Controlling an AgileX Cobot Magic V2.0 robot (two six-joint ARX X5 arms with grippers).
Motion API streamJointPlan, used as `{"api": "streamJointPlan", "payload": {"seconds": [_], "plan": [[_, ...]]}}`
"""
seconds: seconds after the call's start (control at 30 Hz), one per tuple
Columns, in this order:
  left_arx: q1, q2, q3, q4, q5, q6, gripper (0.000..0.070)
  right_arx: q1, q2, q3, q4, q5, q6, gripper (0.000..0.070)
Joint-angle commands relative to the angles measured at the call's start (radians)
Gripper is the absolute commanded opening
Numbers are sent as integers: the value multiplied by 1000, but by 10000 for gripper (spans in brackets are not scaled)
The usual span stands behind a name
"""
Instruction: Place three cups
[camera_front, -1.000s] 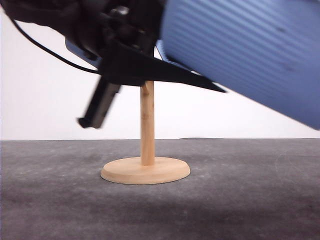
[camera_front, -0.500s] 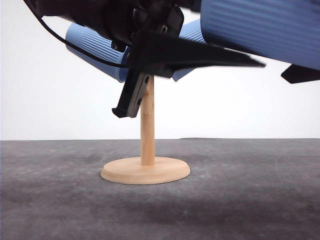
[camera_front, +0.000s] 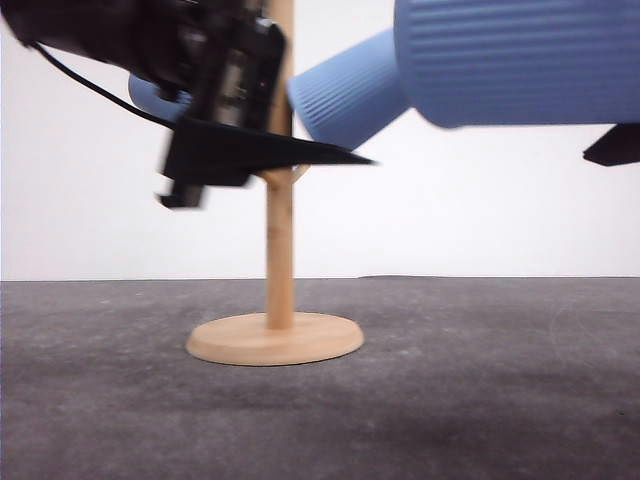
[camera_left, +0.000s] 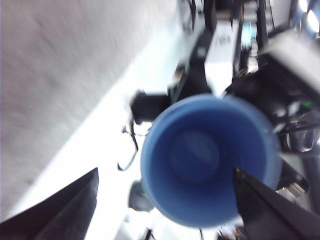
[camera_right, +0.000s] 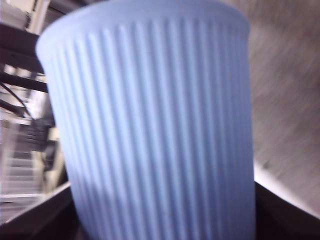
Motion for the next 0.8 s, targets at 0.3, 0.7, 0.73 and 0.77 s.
{"api": "streamJointPlan", "payload": {"seconds": [0.3, 0.7, 0.73, 0.77], "plan": [[140, -236, 10, -279, -72, 267, 522, 7, 203, 17, 207, -81, 236, 399], [307, -505, 10, -472, -418, 411, 522, 84, 506, 17, 799, -59, 654, 400], [323, -519, 10, -479, -430, 412, 522, 95, 537, 17, 854, -44, 698, 400], [338, -530, 10, -486, -437, 417, 522, 103, 562, 17, 902, -33, 733, 400]]}}
